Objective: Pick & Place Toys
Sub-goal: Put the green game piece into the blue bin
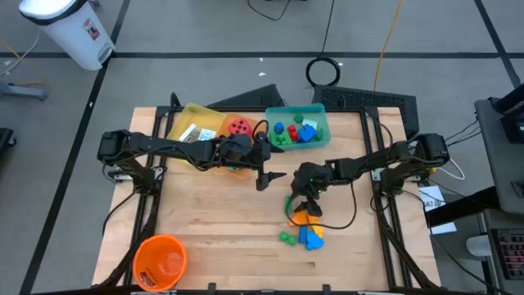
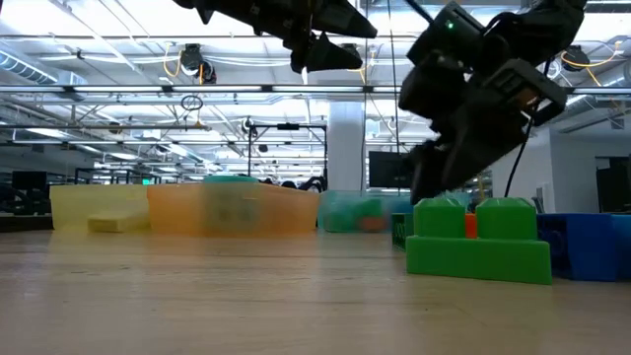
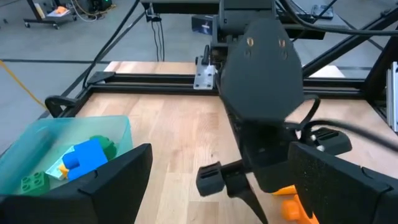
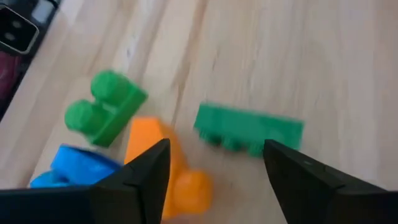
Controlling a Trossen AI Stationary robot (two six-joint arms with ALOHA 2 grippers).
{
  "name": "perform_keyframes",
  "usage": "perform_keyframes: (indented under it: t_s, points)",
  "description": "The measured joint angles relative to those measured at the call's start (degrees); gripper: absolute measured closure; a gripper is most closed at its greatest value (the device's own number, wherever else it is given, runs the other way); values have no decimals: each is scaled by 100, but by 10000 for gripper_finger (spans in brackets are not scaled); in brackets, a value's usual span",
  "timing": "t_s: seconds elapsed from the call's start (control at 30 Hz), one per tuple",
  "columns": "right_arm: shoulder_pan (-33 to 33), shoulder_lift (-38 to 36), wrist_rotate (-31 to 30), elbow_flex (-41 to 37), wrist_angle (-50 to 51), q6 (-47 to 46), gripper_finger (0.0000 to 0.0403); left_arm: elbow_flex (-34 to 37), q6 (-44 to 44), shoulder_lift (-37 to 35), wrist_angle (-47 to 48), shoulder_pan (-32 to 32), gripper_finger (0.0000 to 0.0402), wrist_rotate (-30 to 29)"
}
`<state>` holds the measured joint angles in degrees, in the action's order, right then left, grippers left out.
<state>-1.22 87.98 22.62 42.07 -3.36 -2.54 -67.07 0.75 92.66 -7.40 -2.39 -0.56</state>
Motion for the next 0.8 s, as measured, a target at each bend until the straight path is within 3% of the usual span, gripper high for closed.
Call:
perform_keyframes:
  t_s: [0.13, 0.27, 0.37, 0.6, 0.8]
  points:
    - [-15, -10, -55, 8, -453, 462, 187, 0, 0, 0, -2, 0, 23, 0]
    - [-167, 16, -869, 6, -625, 1476, 193, 0, -7, 0, 11, 0, 23, 0]
    - [-287, 234, -1037, -34, -648, 1963, 198, 0, -12, 0, 26, 3, 23, 0]
    - [-330, 849, -1065, -26, -1186, 2136, 200, 1, -24, 0, 30, 11, 23, 0]
    - [-129, 850, -1661, -22, -1182, 1939, 200, 2, -22, 0, 61, 11, 23, 0]
